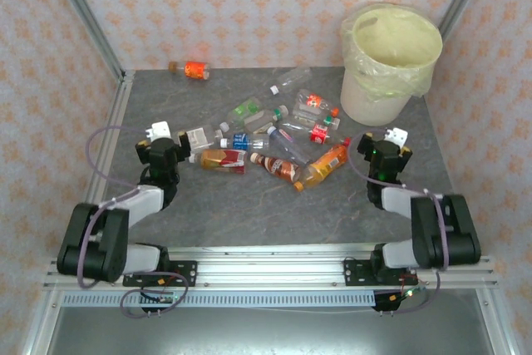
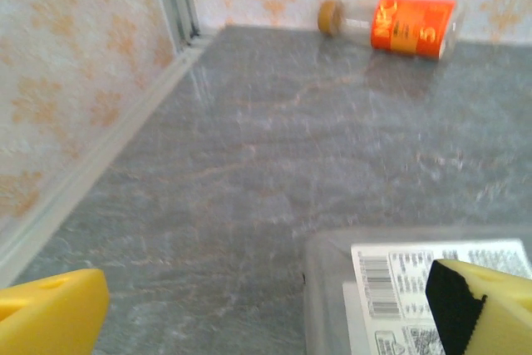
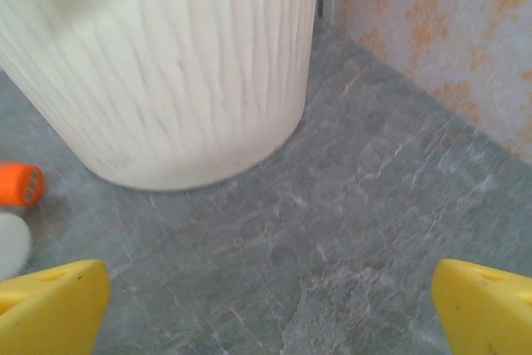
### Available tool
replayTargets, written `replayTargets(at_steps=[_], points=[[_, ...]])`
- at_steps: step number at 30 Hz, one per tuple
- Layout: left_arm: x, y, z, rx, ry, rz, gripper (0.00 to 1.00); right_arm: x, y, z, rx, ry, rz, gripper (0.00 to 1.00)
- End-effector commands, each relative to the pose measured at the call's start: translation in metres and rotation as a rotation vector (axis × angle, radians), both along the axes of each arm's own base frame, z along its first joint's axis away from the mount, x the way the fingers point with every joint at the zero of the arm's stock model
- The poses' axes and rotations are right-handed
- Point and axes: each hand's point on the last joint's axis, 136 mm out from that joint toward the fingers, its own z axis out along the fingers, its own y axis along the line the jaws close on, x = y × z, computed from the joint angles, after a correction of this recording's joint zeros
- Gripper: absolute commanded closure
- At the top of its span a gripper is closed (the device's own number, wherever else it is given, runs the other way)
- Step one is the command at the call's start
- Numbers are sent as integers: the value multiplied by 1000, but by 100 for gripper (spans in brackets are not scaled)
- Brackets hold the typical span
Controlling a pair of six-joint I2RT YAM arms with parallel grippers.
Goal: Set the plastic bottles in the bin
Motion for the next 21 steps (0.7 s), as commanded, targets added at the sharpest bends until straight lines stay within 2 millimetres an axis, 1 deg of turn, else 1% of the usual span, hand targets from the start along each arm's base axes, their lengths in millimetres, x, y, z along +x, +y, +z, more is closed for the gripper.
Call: replayTargets(at_steps=[1,2,3,4,6,9,11,12,14,16,19,21], points=[[-14,11,20,-27,7,96,0,-11,-2,30,62,-6,-43,1],[-17,11,24,-51,13,112,0,-14,-2,36,95,-15,-57,1],[-22,12,29,-80,25,136,0,-19,-2,38,133,3,-74,1],[-26,13,33,-117,38,164,0,-25,-3,39,174,20,-95,1],[-35,8,37,-197,70,187,0,-37,-2,37,258,72,-137,1],[-51,1,40,-317,126,240,0,-51,14,31,392,163,-119,1],[-63,-4,35,-422,167,295,0,-58,29,25,490,223,-84,1],[-66,-11,30,-484,200,297,0,-61,38,21,542,257,-65,1],[-63,-34,21,-588,279,223,0,-68,52,14,612,335,-35,1],[-60,-55,17,-670,346,164,0,-75,60,10,653,403,-28,1],[-54,-79,13,-736,418,104,0,-76,69,15,682,418,19,1],[-51,-88,10,-763,461,105,0,-68,81,24,699,398,102,1]])
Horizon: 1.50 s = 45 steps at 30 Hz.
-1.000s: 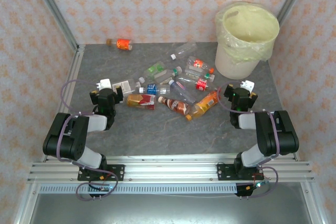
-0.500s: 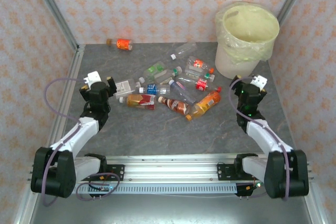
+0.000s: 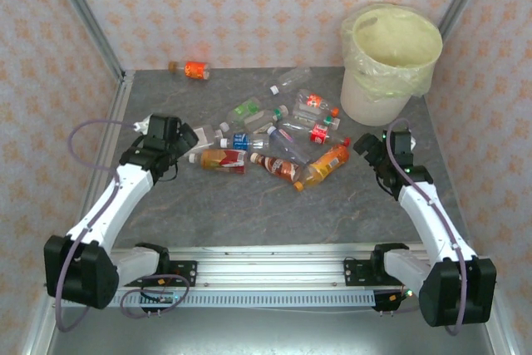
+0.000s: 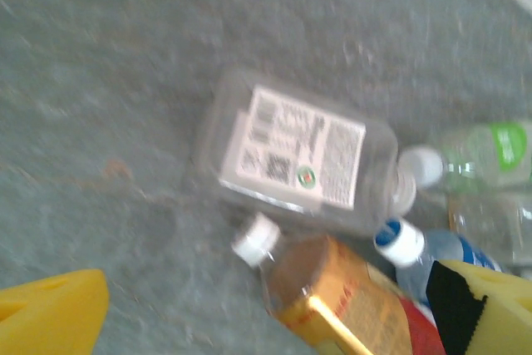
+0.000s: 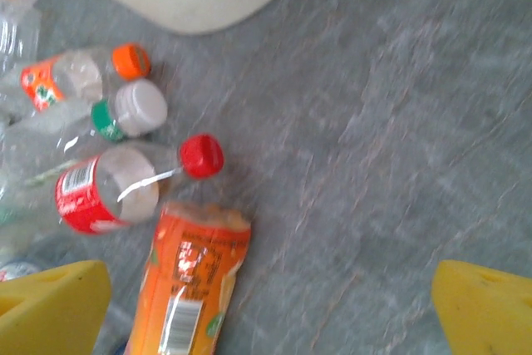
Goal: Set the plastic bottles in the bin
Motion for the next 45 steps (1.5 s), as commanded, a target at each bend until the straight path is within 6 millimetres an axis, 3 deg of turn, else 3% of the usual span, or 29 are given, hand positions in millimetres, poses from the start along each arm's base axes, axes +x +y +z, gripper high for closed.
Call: replayTargets(at_steps=[1,6,12,19,27,36,40,45], points=[[-11,-27,-10,-141,132,-10,0,-1,28,11,114,2,105,1],[-8,-46,-20,-231,178,107,0,10,36,19,173,-65,110,1],[-2,-34,-38,-257,214,339,0,15,35,30,181,-110,94,1],[29,-60,-62,-369,239,373,0,12,33,35,169,-121,91,1],[30,-72,-100,-387,287,393,4,5,30,28,162,-103,81,1],[24,-65,-127,-352,306,415,14,5,34,29,166,-103,107,1],[24,-64,-128,-337,279,376,20,6,40,31,182,-112,133,1],[31,-59,-106,-269,193,249,30,11,54,36,217,-154,195,1]])
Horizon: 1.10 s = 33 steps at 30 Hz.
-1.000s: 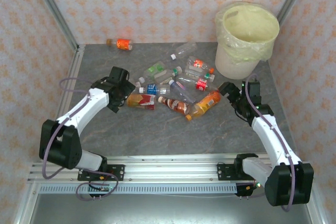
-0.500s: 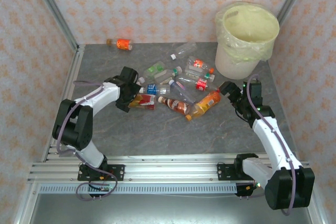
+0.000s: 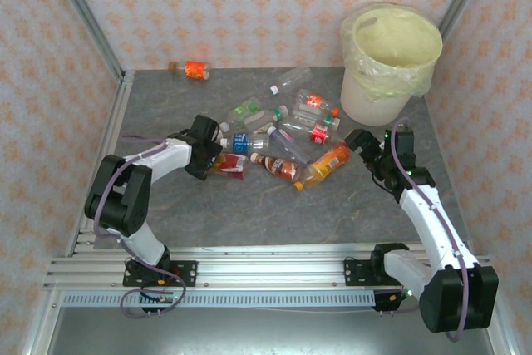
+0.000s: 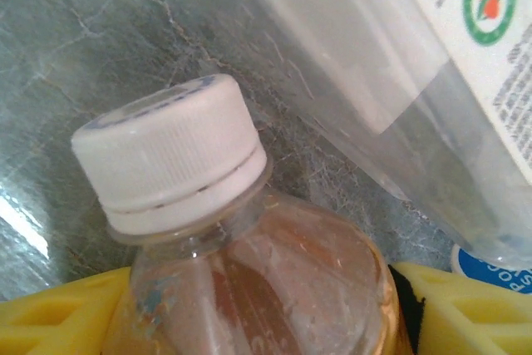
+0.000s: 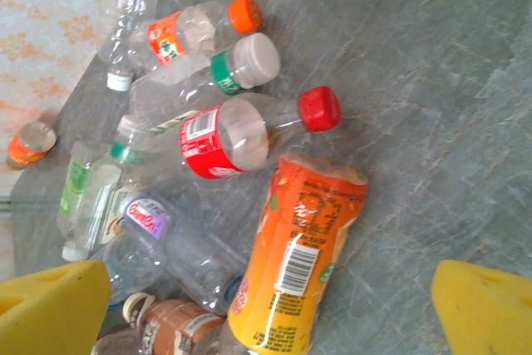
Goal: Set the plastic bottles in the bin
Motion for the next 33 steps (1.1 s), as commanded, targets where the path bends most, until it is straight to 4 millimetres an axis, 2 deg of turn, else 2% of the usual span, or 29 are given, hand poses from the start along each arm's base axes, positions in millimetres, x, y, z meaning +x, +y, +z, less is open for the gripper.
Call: replayTargets(at_steps=[1,5,9,13,16,20,26,30,33], points=[[7,8,24,88,-95,-96,32,6,15,12,30,-73,67,1],[13,4,60,136,-223,-206,35,10,40,29,65,-159,180,1],[21,-24,113,156,-406,-367,36,9,73,48,62,-252,322,1],[28,-88,172,112,-617,-627,36,3,110,64,72,-331,486,1],[25,-134,201,57,-712,-794,36,-8,140,73,75,-367,635,0],[22,-177,218,-25,-784,-926,36,-20,170,74,52,-365,784,1],[19,-216,227,-92,-820,-1050,37,-35,200,81,104,-379,934,1],[16,-229,230,-101,-829,-1089,38,-41,212,74,75,-361,990,1],[17,-232,232,-116,-843,-1085,38,-35,213,63,54,-329,975,1]])
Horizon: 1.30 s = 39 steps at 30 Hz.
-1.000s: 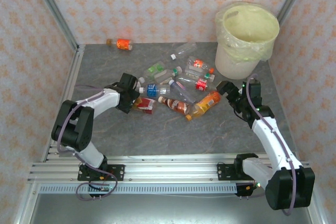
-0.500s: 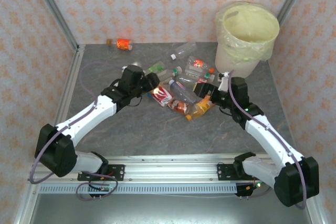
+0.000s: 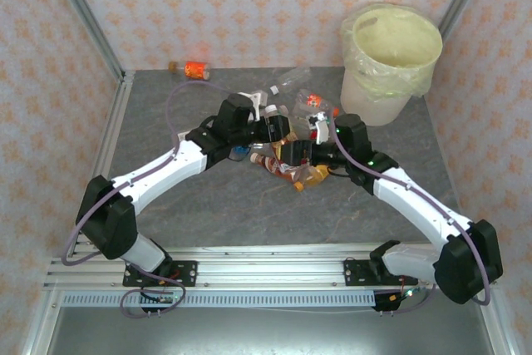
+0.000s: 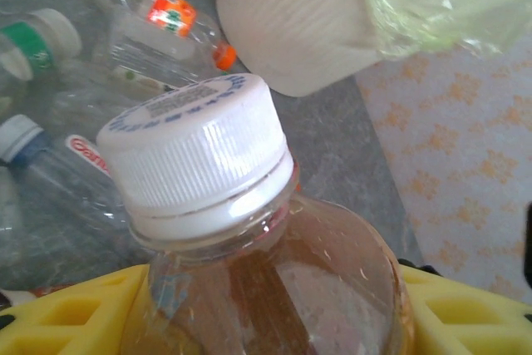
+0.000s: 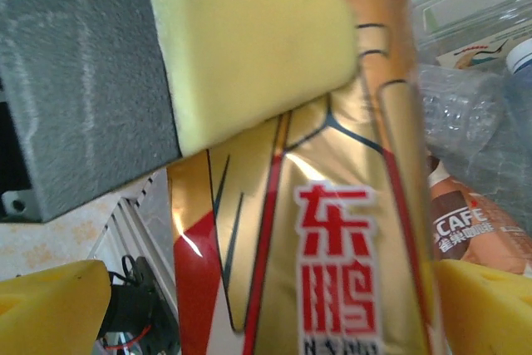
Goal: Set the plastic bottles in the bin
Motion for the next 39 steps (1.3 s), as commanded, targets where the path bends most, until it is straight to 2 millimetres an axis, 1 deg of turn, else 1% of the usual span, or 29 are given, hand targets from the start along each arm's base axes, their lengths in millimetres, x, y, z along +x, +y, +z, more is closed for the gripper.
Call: replayTargets(at_steps=[1,3,4,7,9,11,12,13,15,16,17,21,24,26,28,30,32,33,34,36,38,39], points=[[2,-10,29,-56,-78,-45,38,5,4,2,-21,-31,17,1],[2,-12,30,-69,-80,-49,38,7,3,1,-26,-34,3,1],[2,-12,31,-73,-81,-49,38,7,2,2,-28,-36,-1,4],[2,-13,32,-86,-79,-50,38,10,0,2,-40,-44,-15,19],[2,-13,33,-91,-79,-48,38,9,0,2,-50,-53,-10,27],[1,-11,37,-78,-80,-46,36,9,-2,3,-71,-62,-7,32],[1,-9,40,-69,-82,-46,34,9,-4,3,-85,-72,-10,33],[1,-7,43,-61,-85,-42,30,11,-7,2,-108,-76,-19,35],[2,-1,49,-58,-88,-28,13,18,-15,-1,-167,-85,-65,38],[2,2,53,-60,-93,-20,6,22,-18,-3,-199,-92,-85,40],[3,7,57,-61,-95,-10,1,26,-21,-4,-226,-94,-97,42],[4,30,70,-48,-93,67,0,42,-32,-3,-282,-97,-147,43],[2,56,74,-18,-81,181,0,64,-47,3,-315,-98,-218,44],[0,80,74,9,-94,282,0,86,-62,15,-327,-100,-291,44],[-4,99,68,36,-112,354,0,107,-74,34,-310,-115,-350,44],[-10,105,57,67,-136,354,0,128,-84,59,-272,-136,-403,44],[-16,116,38,105,-117,384,0,151,-98,86,-228,-154,-471,44],[-18,120,31,122,-110,393,0,161,-105,94,-211,-157,-501,44],[-21,124,23,145,-100,396,0,173,-115,108,-190,-171,-544,43],[-28,135,10,206,-92,408,0,194,-136,125,-168,-186,-629,43],[-34,153,0,286,-88,453,0,212,-154,143,-158,-215,-691,43],[-36,161,-2,310,-93,481,0,219,-160,149,-161,-231,-711,43]])
